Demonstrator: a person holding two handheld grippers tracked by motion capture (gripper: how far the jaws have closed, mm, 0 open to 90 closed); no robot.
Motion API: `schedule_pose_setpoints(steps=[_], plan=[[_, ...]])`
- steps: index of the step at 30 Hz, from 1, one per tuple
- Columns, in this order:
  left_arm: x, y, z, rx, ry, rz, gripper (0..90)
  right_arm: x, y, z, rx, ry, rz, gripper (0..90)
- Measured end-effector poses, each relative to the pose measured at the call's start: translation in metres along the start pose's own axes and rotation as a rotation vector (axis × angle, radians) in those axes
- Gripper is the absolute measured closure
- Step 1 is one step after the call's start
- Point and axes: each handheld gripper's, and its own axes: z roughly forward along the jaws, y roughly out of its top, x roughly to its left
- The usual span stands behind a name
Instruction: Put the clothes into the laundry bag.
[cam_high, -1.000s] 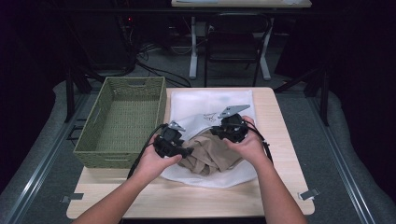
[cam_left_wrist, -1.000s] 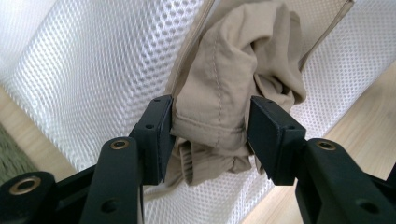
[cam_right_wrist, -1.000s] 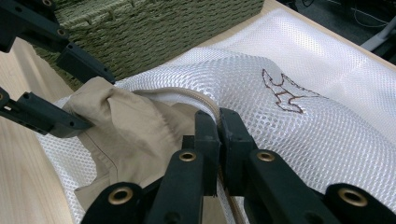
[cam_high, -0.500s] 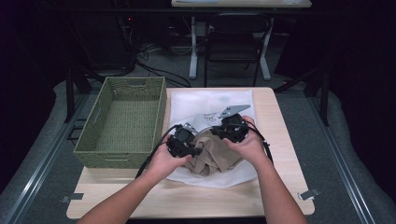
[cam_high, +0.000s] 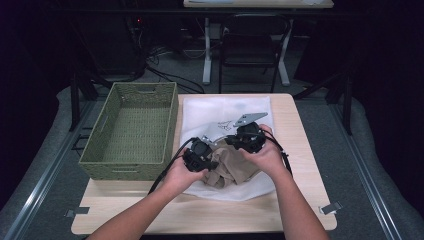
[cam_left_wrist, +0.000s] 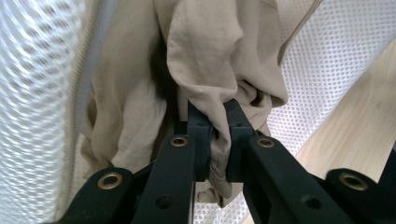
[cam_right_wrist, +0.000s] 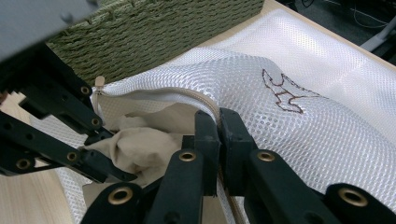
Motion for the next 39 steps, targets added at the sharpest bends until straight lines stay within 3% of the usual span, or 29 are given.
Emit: schedule_pose_setpoints(steps=[3, 6, 12, 14, 17, 25, 33, 39], plan=[[0.001, -0.003, 0.003, 0.007, -0.001, -0.008, 83.2, 0.000, 0.000, -0.001, 0.000, 0.000, 0.003, 86.9], [0.000, -0.007, 0.000, 0.008, 0.024, -0.010, 74.3, 0.000, 0.000, -0.001, -0.001, 0.000, 0.003, 87.0], [-0.002, -0.015, -0.022, -0.044, 0.024, -0.015, 53.3, -0.001, -0.001, -0.002, -0.005, -0.001, 0.007, 86.9], [-0.003, -0.019, -0.033, -0.069, 0.024, -0.024, 51.0, -0.001, -0.001, -0.002, -0.006, -0.002, 0.006, 86.9], [-0.001, -0.026, -0.045, -0.073, 0.054, -0.018, 50.9, -0.001, -0.001, -0.002, -0.006, -0.003, 0.006, 86.9], [0.008, -0.041, -0.064, -0.096, 0.106, -0.049, 50.7, -0.001, -0.001, -0.002, -0.005, -0.003, 0.004, 86.9], [0.013, -0.051, -0.060, -0.085, 0.085, -0.071, 50.1, -0.001, -0.001, -0.003, -0.006, -0.004, 0.006, 87.0], [0.011, -0.053, -0.045, -0.062, 0.073, -0.067, 48.6, -0.001, -0.001, -0.002, -0.004, -0.005, 0.006, 86.9]])
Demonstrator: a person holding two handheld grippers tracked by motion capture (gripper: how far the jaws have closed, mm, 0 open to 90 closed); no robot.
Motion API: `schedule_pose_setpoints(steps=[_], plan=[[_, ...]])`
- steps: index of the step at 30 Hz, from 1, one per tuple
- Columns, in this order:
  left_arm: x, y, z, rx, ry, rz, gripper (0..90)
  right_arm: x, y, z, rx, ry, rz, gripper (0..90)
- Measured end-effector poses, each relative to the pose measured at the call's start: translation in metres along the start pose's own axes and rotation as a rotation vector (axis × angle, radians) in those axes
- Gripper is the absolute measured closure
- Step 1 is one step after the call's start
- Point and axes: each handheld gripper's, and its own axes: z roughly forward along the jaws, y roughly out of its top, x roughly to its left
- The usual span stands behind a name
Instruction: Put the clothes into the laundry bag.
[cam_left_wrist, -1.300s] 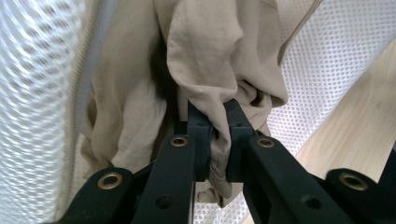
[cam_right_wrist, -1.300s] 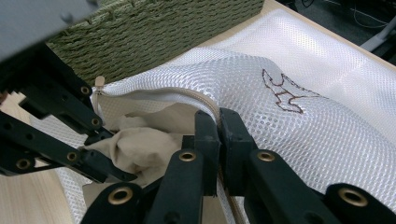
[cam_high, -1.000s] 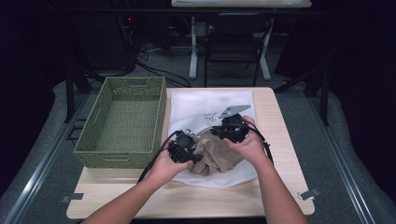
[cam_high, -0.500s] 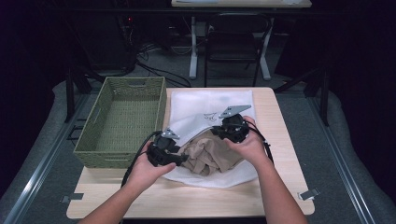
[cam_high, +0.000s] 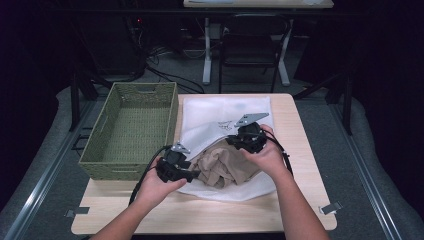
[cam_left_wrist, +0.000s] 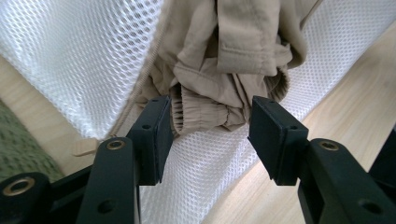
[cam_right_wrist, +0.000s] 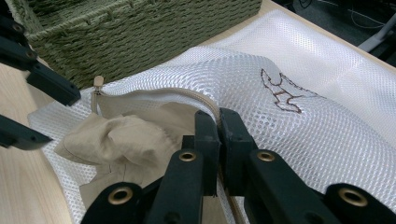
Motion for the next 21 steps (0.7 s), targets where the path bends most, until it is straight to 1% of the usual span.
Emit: schedule_pose_setpoints(steps=[6, 7, 8, 10, 13, 14, 15, 16, 21], plan=[[0.001, 0.000, 0.016, 0.020, -0.010, -0.003, 48.4, 0.000, 0.000, 0.000, -0.002, -0.001, -0.002, 86.9], [0.001, 0.000, 0.018, 0.021, -0.002, -0.006, 48.4, 0.000, 0.000, 0.000, -0.001, 0.000, -0.001, 87.0], [0.002, 0.001, 0.020, 0.032, -0.006, 0.004, 48.5, 0.000, 0.000, 0.000, -0.001, 0.000, -0.001, 87.0], [0.001, 0.001, 0.024, 0.033, 0.018, 0.009, 48.3, 0.000, 0.000, 0.000, 0.000, 0.000, -0.002, 86.9], [0.000, 0.003, 0.030, 0.043, 0.031, 0.011, 47.4, 0.000, 0.000, 0.000, 0.000, 0.000, -0.002, 87.0], [0.000, 0.003, 0.032, 0.042, 0.025, 0.008, 47.2, 0.000, 0.000, 0.000, -0.001, 0.000, -0.002, 86.9], [0.000, 0.003, 0.033, 0.049, 0.026, 0.018, 46.8, 0.000, 0.000, 0.000, -0.001, -0.001, -0.002, 87.0], [-0.001, 0.004, 0.036, 0.049, 0.025, 0.015, 46.4, 0.000, 0.000, 0.000, -0.001, -0.001, -0.002, 86.9], [-0.001, 0.004, 0.041, 0.063, 0.034, 0.019, 45.4, 0.000, 0.000, 0.000, 0.000, 0.000, -0.004, 86.9]])
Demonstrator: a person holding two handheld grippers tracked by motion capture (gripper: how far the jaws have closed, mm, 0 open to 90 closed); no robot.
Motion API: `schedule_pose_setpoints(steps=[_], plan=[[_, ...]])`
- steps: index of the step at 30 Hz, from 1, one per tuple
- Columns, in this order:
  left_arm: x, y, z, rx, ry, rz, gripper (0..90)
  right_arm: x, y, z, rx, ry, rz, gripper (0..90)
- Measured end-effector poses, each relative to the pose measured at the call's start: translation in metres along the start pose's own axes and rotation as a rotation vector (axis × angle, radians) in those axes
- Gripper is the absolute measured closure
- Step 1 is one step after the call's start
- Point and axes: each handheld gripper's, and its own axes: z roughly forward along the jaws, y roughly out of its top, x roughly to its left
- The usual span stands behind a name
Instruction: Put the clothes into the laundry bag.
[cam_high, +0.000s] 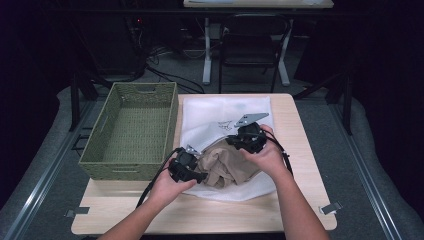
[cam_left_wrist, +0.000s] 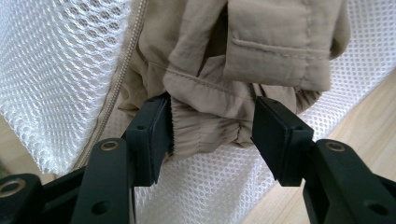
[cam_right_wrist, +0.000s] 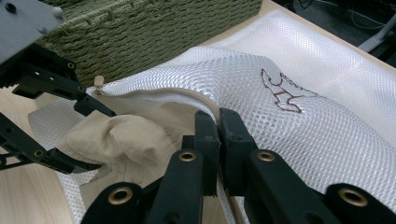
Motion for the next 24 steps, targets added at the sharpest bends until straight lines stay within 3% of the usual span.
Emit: schedule_pose_setpoints(steps=[9, 16, 20, 24], plan=[[0.0040, -0.0046, 0.0032, 0.013, 0.017, -0.020, 44.9, -0.0003, 0.0000, -0.0010, -0.003, -0.001, -0.001, 87.0], [0.0052, -0.0066, 0.0084, 0.027, 0.014, -0.014, 54.9, 0.0006, 0.0005, -0.0004, -0.002, -0.002, -0.001, 87.0], [0.0068, -0.0066, 0.0105, 0.029, 0.027, -0.036, 57.0, 0.0005, 0.0004, -0.0002, -0.001, -0.002, 0.000, 86.9], [0.0049, -0.0064, 0.0113, 0.028, 0.030, -0.018, 57.6, 0.0003, 0.0003, -0.0002, -0.002, -0.001, -0.001, 87.0]])
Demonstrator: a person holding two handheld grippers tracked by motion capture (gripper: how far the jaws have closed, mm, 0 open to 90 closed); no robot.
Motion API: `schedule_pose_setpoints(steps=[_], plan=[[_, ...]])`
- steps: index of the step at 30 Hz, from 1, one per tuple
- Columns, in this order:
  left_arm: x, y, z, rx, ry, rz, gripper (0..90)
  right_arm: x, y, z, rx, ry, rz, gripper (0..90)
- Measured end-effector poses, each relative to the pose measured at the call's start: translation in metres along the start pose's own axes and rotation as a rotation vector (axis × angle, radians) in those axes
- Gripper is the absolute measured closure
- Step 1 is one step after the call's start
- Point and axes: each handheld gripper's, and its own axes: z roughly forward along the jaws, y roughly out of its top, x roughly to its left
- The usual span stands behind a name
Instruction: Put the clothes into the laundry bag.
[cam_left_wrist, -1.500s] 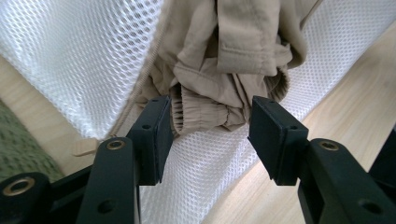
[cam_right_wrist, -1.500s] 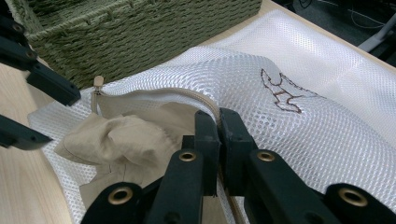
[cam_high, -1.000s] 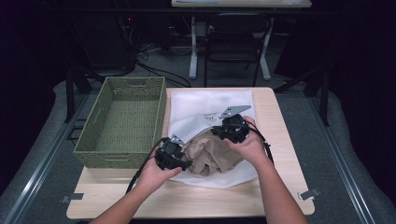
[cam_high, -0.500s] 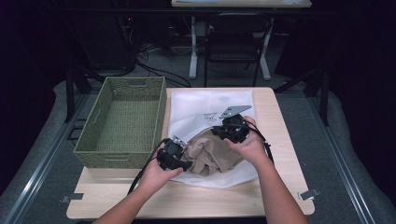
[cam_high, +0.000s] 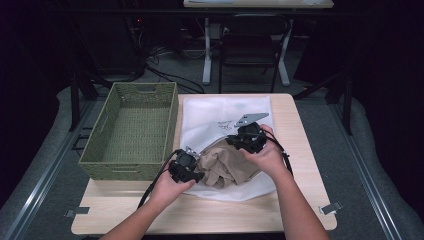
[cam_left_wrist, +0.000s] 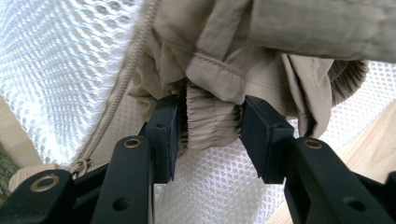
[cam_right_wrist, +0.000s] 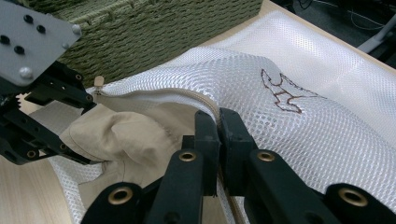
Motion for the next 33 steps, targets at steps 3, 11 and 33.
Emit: schedule_pose_setpoints(steps=[3, 11, 33], plan=[[-0.0005, 0.0000, 0.0015, 0.001, 0.010, -0.001, 59.3, -0.0002, 0.0000, -0.0001, -0.001, -0.001, 0.000, 86.9], [-0.0018, -0.0011, 0.0024, -0.005, 0.036, -0.013, 66.5, 0.0002, -0.0001, 0.0004, 0.001, 0.000, 0.001, 87.0], [-0.0034, 0.0043, -0.0054, -0.060, -0.005, -0.005, 86.1, 0.0013, -0.0001, 0.0010, 0.002, 0.001, 0.001, 87.0]])
